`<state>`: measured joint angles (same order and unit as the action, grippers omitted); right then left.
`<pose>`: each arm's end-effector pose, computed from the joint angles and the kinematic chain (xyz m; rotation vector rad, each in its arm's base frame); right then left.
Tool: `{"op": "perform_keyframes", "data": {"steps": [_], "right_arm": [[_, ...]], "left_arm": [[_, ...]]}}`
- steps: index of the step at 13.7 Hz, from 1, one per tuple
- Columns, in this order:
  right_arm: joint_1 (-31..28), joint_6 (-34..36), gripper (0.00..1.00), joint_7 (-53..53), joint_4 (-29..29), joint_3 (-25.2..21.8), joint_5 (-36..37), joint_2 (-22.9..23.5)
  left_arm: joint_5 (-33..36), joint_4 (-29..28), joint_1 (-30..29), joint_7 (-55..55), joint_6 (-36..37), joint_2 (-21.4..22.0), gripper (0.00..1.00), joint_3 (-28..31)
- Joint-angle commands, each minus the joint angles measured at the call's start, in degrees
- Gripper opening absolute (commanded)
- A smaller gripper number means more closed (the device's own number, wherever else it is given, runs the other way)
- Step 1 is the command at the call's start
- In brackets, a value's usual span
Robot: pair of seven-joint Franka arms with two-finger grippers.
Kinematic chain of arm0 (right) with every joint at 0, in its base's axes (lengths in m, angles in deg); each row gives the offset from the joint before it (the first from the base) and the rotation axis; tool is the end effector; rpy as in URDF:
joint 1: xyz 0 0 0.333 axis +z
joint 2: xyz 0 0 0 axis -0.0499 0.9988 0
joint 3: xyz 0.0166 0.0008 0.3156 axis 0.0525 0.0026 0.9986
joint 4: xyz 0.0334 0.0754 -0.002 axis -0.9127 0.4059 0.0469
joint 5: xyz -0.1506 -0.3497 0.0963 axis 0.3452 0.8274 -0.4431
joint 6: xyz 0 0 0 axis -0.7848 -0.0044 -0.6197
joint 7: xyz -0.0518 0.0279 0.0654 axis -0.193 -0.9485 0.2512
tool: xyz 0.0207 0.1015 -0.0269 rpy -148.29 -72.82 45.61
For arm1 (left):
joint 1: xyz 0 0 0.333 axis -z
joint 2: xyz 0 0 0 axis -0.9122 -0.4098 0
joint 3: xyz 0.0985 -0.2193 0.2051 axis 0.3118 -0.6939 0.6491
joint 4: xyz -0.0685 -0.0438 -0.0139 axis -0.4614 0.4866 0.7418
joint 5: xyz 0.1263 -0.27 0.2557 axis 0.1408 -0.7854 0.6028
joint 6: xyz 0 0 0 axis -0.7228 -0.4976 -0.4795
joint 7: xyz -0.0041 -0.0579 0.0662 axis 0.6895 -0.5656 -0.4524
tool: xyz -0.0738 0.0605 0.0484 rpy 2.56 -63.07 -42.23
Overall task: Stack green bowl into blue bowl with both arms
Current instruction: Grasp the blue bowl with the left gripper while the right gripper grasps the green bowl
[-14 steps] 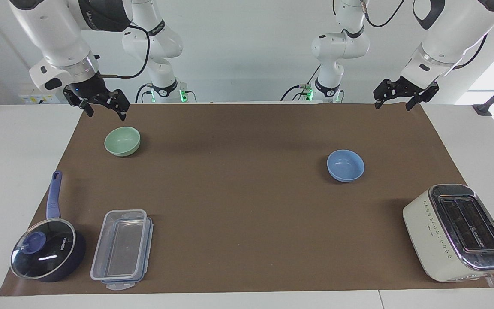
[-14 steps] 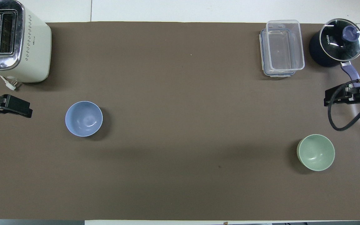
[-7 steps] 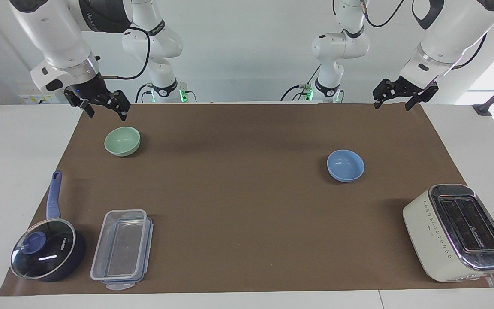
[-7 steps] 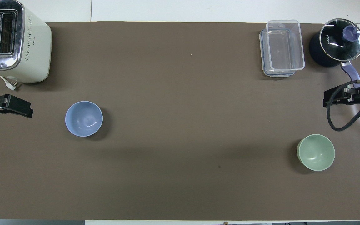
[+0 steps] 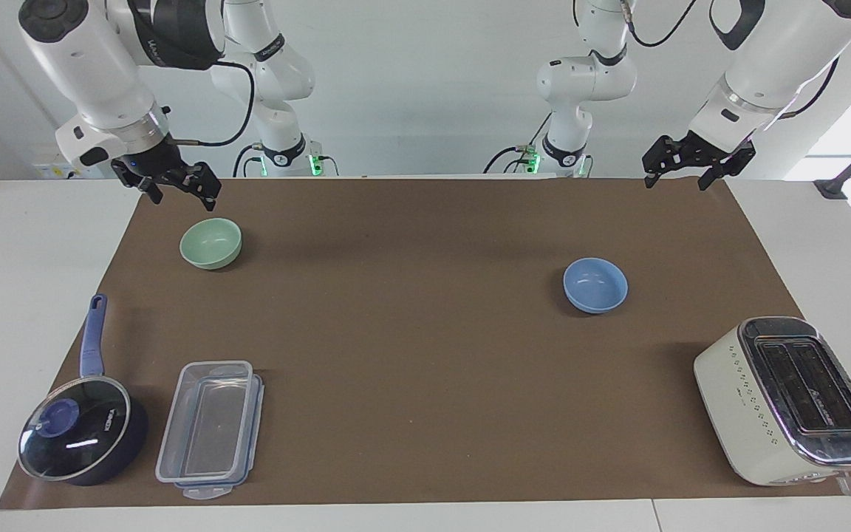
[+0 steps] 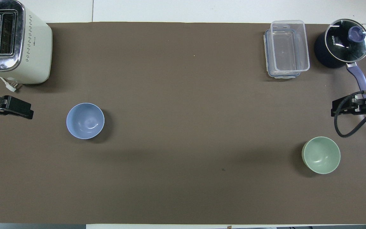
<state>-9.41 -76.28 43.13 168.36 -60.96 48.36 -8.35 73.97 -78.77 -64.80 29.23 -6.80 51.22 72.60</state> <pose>0.5191 -0.0414 0.5679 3.0919 -0.2732 -0.1626 0.5259 -0.0538 0.6263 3.1224 -0.2091 -0.2001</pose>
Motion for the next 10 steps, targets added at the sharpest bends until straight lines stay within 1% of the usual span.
{"op": "perform_keyframes", "data": {"steps": [1, 3, 5, 6, 8, 9, 10], "right_arm": [[-6.52, -9.06, 1.00, 8.51, 12.83, 0.14, -1.37, -6.69], [-11.26, -15.39, 1.00, 16.25, 20.39, 0.05, -4.60, -9.94], [-14.09, -23.20, 1.00, 20.66, 28.47, -0.12, -5.24, -13.10], [-14.80, -24.63, 1.00, 23.28, 30.16, -0.12, -5.24, -13.03], [-16.12, -26.57, 1.00, 31.97, 32.54, -0.30, -5.24, -12.24], [-16.12, -30.76, 1.00, 34.62, 34.03, -0.21, -5.15, -10.32], [-16.21, -33.84, 1.00, 36.82, 35.44, -0.30, -5.24, -9.35]], "left_arm": [[0.96, -4.42, 0.23, 0.77, -3.75, 2.17, 1.00, 0.30], [0.96, -10.65, -0.12, 0.59, -8.05, 4.45, 1.00, 0.39], [0.96, -17.68, -0.12, 0.07, -13.75, 5.69, 1.00, 0.39], [1.05, -20.76, -0.12, 0.06, -16.92, 5.69, 1.00, 0.39], [1.14, -28.58, 0.22, -0.11, -24.64, 5.96, 1.00, 0.39], [1.14, -31.57, 0.49, -0.20, -27.73, 5.61, 1.00, 0.39], [1.22, -33.78, 0.49, -0.72, -31.06, 5.08, 1.00, 0.39]]}}
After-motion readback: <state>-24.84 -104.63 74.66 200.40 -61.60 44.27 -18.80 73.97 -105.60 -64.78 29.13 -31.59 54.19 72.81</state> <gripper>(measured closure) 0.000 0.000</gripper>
